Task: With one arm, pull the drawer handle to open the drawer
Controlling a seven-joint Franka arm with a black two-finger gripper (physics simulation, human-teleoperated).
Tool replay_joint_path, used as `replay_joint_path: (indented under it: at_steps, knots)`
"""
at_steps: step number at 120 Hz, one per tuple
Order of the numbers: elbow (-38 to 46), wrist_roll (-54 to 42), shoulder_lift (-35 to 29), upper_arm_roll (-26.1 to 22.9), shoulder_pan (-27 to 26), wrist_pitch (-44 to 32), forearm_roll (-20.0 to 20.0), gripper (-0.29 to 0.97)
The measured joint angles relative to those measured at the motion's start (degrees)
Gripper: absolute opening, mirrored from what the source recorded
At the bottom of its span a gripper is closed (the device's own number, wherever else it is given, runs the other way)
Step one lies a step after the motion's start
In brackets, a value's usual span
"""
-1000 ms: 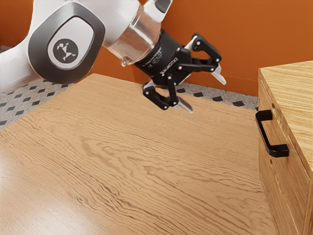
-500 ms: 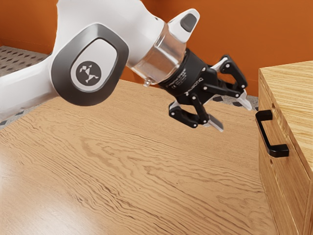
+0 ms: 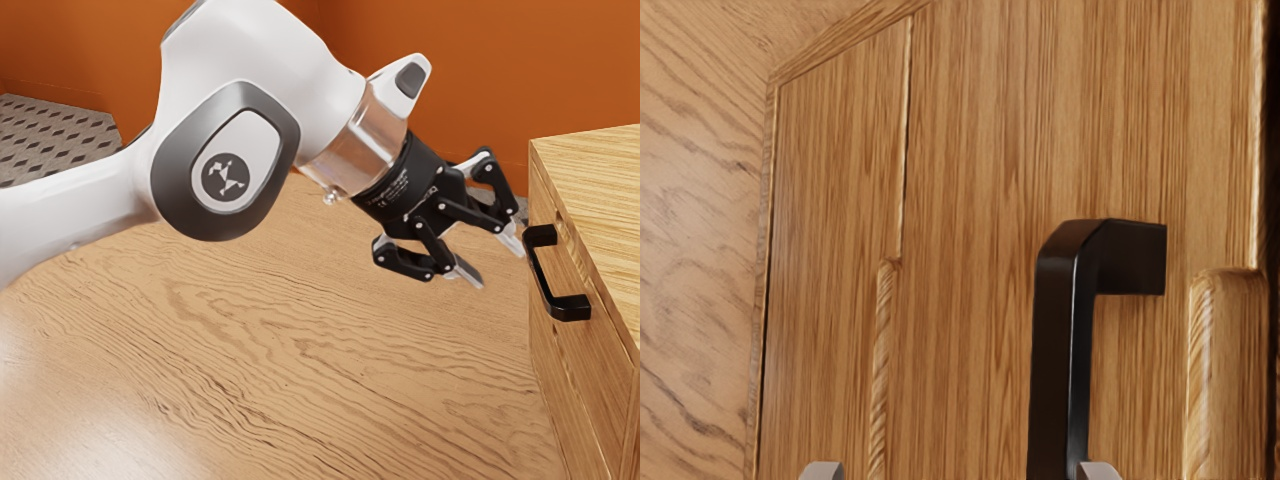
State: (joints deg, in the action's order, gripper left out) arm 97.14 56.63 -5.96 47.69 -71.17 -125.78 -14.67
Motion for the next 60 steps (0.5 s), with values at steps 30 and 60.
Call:
replay_joint_path:
  at_steps: [30,60]
  knots:
    - [0.0,-0.6,-0.8,0.7,-1.6,-1.5,0.0,0.24]
    - [-1.8,-0.8,-8.0,33.6,-37.6,-3.1,3.3,0.22]
